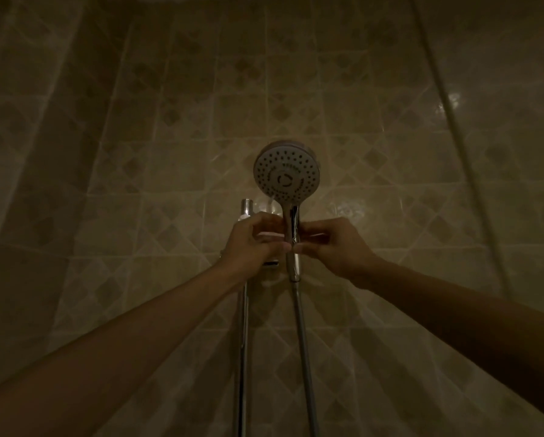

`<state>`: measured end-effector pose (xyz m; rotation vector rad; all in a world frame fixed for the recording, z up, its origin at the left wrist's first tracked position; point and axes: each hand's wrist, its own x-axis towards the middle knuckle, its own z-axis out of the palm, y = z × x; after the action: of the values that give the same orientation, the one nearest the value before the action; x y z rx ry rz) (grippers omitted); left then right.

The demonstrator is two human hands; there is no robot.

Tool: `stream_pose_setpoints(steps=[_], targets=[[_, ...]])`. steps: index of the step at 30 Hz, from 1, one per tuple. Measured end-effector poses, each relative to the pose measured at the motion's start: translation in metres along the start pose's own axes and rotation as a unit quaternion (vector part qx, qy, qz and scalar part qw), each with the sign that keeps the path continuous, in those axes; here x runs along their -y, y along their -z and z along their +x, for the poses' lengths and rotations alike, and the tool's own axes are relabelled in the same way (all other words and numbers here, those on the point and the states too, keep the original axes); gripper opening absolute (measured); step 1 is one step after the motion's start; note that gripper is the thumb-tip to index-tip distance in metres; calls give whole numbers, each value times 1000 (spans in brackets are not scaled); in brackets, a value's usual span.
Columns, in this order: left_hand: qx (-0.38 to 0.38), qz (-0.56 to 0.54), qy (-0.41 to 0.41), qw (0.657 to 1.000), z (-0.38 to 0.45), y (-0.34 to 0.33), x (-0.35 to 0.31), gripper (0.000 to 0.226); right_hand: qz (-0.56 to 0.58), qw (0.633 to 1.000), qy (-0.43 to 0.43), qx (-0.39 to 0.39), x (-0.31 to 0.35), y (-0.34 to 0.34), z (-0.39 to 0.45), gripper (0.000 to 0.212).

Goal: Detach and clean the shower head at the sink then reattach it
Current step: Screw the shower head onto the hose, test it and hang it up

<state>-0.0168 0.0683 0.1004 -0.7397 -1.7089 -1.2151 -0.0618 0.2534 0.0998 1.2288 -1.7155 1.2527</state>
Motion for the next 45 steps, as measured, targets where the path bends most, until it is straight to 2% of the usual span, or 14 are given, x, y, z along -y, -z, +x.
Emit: stream_pose_setpoints(steps=[4, 10, 17, 38, 45], targets=[[10, 26, -20, 999, 17, 5, -6, 42, -29, 1000, -7, -10, 7, -1, 15, 40], [-12, 58, -59, 996, 38, 15, -16, 40, -71, 996, 40, -29, 22, -4, 41, 43], [-18, 84, -73, 994, 45, 26, -22, 41, -51, 997, 44, -36, 20, -15, 53, 47], [-38, 38, -100, 994, 36, 30, -25, 38, -26, 998, 48, -20, 33, -23, 58, 48], [-35, 59, -104, 992, 35, 38, -27, 40, -8, 999, 49, -13, 38, -27, 57, 49]])
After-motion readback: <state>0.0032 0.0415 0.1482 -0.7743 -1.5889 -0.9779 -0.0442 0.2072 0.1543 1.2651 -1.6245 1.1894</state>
